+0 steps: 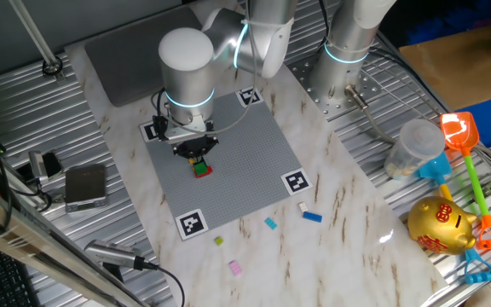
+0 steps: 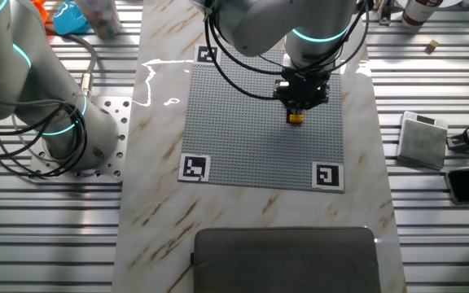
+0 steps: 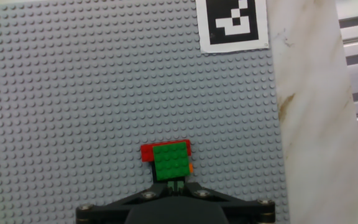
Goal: Build with small Lego blocks
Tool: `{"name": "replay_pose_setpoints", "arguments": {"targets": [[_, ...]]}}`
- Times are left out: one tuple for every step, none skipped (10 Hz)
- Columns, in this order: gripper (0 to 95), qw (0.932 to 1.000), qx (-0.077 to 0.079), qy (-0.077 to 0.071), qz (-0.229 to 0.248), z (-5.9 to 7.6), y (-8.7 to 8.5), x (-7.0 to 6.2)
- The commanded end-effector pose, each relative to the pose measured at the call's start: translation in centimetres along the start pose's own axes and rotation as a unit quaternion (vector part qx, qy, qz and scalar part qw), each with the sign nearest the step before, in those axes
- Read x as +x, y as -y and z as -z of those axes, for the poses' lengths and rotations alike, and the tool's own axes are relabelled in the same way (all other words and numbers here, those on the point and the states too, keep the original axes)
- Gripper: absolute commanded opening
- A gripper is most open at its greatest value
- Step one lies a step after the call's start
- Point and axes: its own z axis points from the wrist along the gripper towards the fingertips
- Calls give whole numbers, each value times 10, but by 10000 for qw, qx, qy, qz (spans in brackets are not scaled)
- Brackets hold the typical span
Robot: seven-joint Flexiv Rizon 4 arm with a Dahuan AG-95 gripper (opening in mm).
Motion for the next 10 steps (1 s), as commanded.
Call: {"name": "replay_pose_setpoints", "arguments": {"targets": [[0,10000,-4,15,2,0,0,0],[0,10000,-6,20,6,0,0,0],[0,10000,-5,18,21,0,0,-1],[0,10000,-5,17,26,0,0,-1],[0,10000,-5,19,29,0,0,-1],[0,10000,-5,16,33,0,0,-2],[0,10000,-3,14,36,-1,0,-2],[0,10000,-3,15,38,-1,1,-2],[0,10000,-1,16,42,-1,1,-2],[0,10000,0,16,39,-1,1,-2]]}}
